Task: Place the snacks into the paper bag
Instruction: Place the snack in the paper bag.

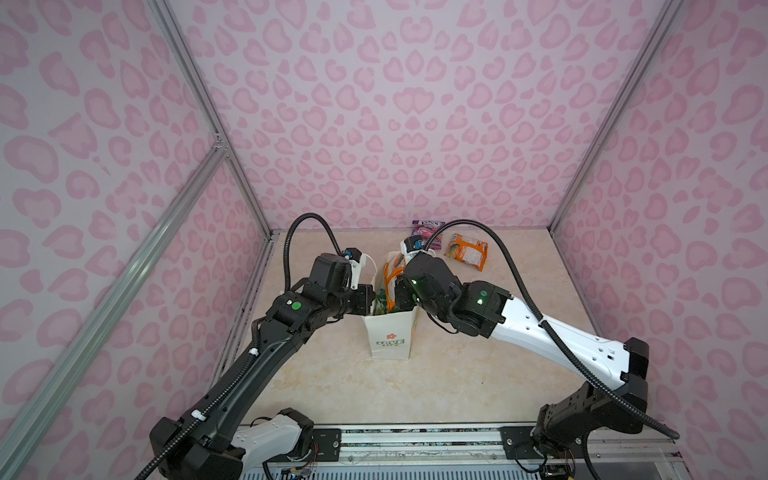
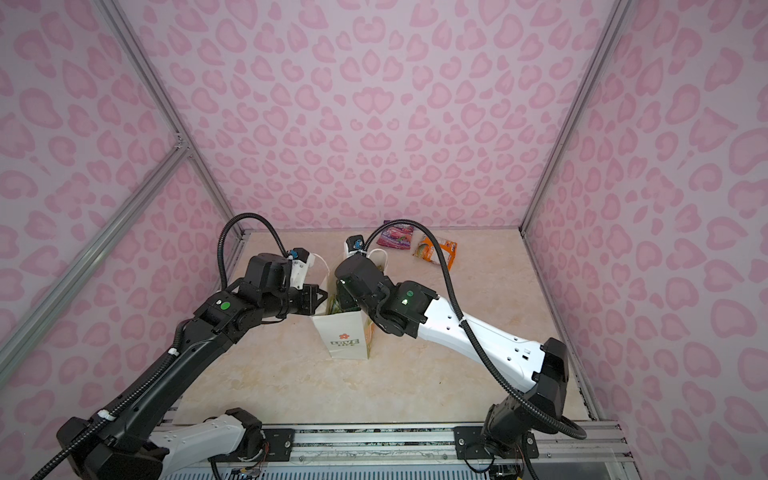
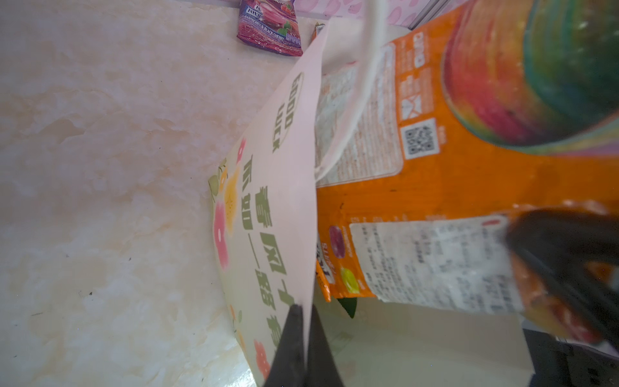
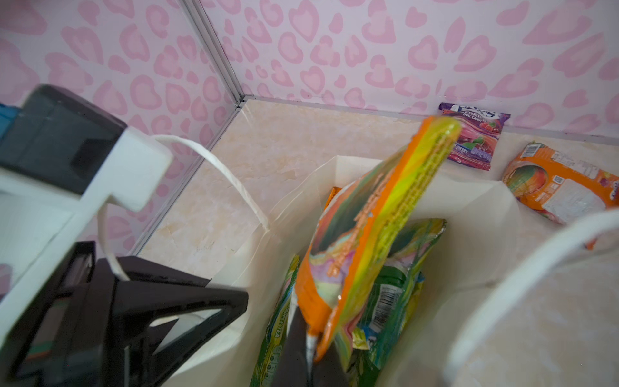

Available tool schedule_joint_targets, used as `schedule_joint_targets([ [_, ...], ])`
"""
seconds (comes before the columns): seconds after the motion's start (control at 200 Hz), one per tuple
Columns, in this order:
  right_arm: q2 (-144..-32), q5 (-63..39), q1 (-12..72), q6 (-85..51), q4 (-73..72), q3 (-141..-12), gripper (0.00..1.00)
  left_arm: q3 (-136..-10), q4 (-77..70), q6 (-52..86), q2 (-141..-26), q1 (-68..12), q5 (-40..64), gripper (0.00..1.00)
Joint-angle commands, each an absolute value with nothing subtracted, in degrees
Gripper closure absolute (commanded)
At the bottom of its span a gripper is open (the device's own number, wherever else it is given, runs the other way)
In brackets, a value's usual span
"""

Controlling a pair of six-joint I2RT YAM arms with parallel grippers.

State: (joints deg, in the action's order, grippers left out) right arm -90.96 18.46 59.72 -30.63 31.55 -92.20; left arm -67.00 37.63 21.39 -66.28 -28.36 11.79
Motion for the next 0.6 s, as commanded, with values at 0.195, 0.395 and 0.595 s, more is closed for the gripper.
schedule_joint_targets([
  [0.195,-96.0,19.6,59.8,-33.6,30.1,-94.8,0.61,-67.0,35.2,21.3,-65.7,-28.4,12.9,0.97],
  [0.395,-94.1,20.8,59.8,-32.2,29.1,-94.9,0.58,-67.0,35.3,21.3,-65.7,-28.4,13.2,0.97],
  [0.595,-91.2,21.6,59.9,-28.5,29.9,-96.1,0.38,-67.1,35.4,21.3,-65.9,-28.4,12.9,0.97],
])
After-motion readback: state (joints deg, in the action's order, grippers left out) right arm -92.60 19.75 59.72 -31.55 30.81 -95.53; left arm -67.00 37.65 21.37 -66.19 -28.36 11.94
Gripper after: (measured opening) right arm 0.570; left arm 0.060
